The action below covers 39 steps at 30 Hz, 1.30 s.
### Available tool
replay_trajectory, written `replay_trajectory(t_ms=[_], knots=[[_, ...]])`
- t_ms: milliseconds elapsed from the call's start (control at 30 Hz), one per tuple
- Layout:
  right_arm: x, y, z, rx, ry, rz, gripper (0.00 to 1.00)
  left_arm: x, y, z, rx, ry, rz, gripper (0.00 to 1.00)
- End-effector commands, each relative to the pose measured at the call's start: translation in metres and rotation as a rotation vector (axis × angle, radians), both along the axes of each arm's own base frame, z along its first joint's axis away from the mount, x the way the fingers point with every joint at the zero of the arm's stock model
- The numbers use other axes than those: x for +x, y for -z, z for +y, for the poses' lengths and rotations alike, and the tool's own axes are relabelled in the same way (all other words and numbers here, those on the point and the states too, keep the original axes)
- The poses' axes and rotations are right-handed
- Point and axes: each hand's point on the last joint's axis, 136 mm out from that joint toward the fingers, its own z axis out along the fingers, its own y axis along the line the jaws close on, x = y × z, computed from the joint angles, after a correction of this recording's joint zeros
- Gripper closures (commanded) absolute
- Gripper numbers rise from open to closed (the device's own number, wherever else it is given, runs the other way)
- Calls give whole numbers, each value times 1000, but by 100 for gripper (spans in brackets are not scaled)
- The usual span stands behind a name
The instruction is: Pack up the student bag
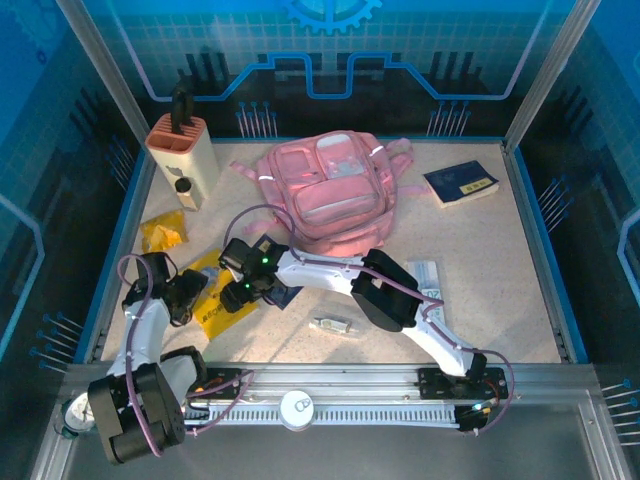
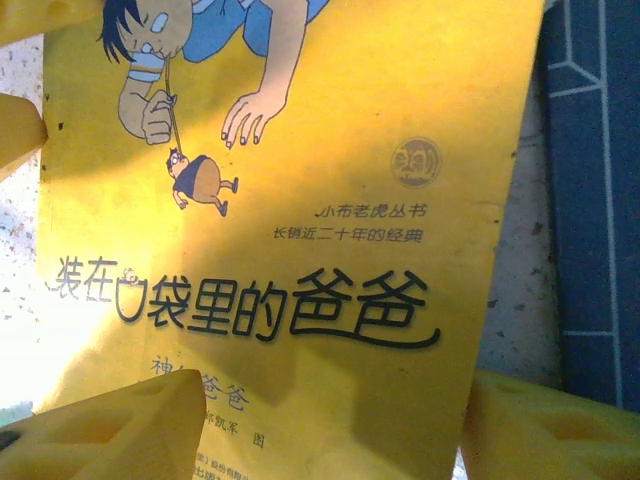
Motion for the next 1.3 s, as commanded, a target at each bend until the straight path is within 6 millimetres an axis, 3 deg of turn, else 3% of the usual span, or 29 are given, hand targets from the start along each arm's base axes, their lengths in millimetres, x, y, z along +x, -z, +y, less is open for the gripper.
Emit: replay_trajectory(t_ms=[0,200,267,400,600,900,1100,1267], knots=[[-16,-2,11,23,-53,38,35,-4,12,-13,-67,23,5,25],[-13,-24,13,109,-27,94,37,-7,12,-12,-62,16,11,26],[-9,-42,13,162,-13,104,40,-7,12,-13,-66,10,8,26],[-7,-50,15,213,-10,153,44,-8,13,-12,-57,10,11,27],[-8,-54,15,244,-9,178,52,-8,13,-12,-55,11,11,27],[-4,-42,5,217,46,216,67,-8,13,-12,-54,13,12,27],[-6,-51,5,245,35,208,79,-8,12,-10,-46,9,12,28],[-7,-71,6,300,26,192,90,-5,3,-9,-38,9,3,26]])
